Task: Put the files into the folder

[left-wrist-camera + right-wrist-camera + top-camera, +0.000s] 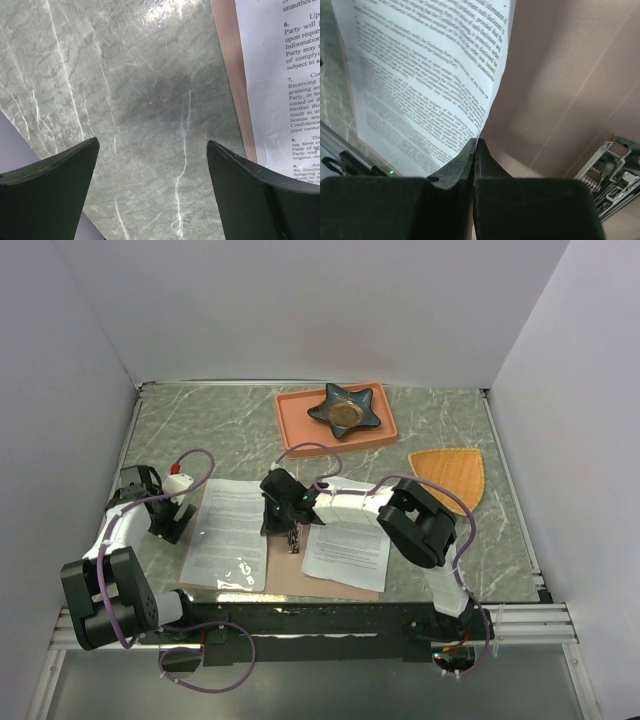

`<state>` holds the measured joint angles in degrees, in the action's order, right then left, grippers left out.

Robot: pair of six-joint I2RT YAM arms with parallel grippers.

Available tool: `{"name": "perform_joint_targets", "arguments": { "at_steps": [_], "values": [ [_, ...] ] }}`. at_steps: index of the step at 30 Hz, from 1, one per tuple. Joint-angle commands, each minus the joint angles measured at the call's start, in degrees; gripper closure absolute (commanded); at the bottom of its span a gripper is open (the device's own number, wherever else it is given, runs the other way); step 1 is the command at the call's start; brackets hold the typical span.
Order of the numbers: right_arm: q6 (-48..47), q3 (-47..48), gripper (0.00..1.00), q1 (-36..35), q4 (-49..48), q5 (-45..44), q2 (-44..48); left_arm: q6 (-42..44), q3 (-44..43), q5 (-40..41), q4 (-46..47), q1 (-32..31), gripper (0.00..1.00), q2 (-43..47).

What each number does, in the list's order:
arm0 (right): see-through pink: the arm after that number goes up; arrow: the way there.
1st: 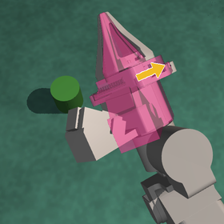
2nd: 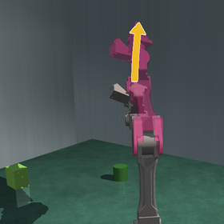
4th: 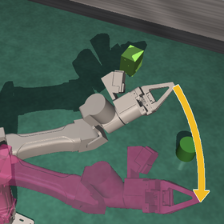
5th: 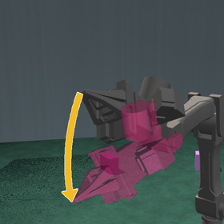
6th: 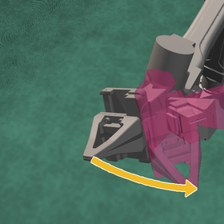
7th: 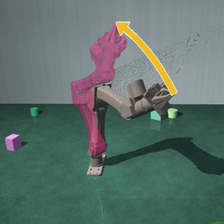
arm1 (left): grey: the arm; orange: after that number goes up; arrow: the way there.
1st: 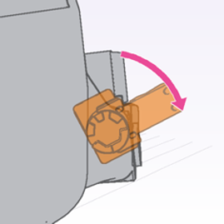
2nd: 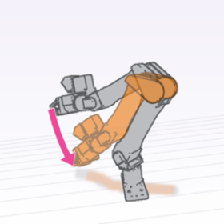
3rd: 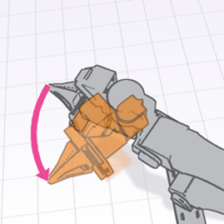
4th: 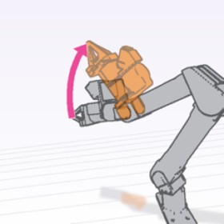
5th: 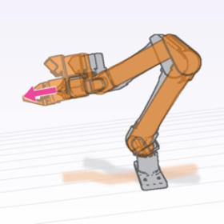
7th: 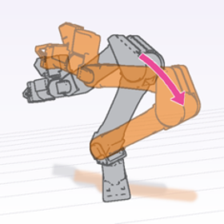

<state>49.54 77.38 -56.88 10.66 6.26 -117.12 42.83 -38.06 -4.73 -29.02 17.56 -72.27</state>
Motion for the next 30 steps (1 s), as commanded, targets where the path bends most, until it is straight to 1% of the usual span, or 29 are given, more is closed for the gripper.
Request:
{"name": "perform_joint_targets", "arguments": {
  "at_steps": [1,6,7,9,11,12,14,15,17,18,20,23,25,26,27,30],
  "values": [
    [-1.6,3.8,1.0,-0.6,0.1,0.8,0.8,0.2,-2.4,-1.6,-0.7,0.3,0.04,0.5],
    [-1.6,5.0,1.0,-0.7,0.0,2.2,0.1,-0.5,-3.1,-2.7,-1.0,0.2,0.04,-0.2],
    [-1.7,4.9,0.97,-0.9,0.2,2.3,0.1,-0.6,-3.2,-2.7,-0.9,0.1,0.04,-0.6],
    [-2.2,4.9,0.82,-0.8,0.9,2.2,0.4,-0.6,-2.8,-1.8,0.3,0.0,0.04,-0.7],
    [-2.5,4.7,0.75,-0.9,2.0,2.1,0.8,-0.3,-2.5,-1.3,1.6,0.0,0.04,-0.6],
    [-2.8,4.4,0.67,-0.8,2.3,1.7,1.5,-0.2,-2.6,-1.2,1.7,0.0,0.04,-0.6],
    [-2.9,4.6,0.58,-0.9,4.4,1.6,1.7,-0.4,-3.1,-1.5,1.2,0.0,0.04,-0.6],
    [-3.1,5.7,0.47,-0.9,6.1,1.1,1.9,-0.5,-3.6,-1.5,1.1,0.0,0.04,-0.5],
    [-3.7,6.9,0.38,-0.9,10.3,-0.3,2.0,-0.6,-4.2,-1.5,0.5,-0.1,0.04,-0.2],
    [-4.0,7.7,0.31,-0.8,11.7,-0.7,2.4,-0.6,-5.0,-1.5,0.1,0.0,0.04,0.0],
    [-4.4,8.2,0.3,-0.9,14.5,-2.5,3.5,-0.6,-6.0,-1.2,-0.7,0.2,0.04,0.8],
    [-5.1,6.9,0.38,-0.9,17.5,-5.2,7.2,-1.6,-8.8,-0.5,-1.7,0.1,0.04,2.2],
    [-5.7,5.5,0.45,-0.9,19.3,-6.2,10.1,-3.6,-12.2,-1.0,-4.2,0.1,0.04,2.7],
    [-6.1,5.3,0.47,-0.8,20.4,-9.4,10.8,-4.3,-14.8,-2.3,-5.6,-0.2,0.04,2.7],
    [-6.1,5.1,0.49,-0.8,21.8,-10.2,11.3,-4.9,-15.9,-2.6,-8.8,-0.8,0.04,3.0],
    [-5.7,4.4,0.51,-0.9,26.0,-13.5,10.8,-6.5,-17.1,-3.9,-10.2,-2.8,0.04,5.8]
  ]
}}
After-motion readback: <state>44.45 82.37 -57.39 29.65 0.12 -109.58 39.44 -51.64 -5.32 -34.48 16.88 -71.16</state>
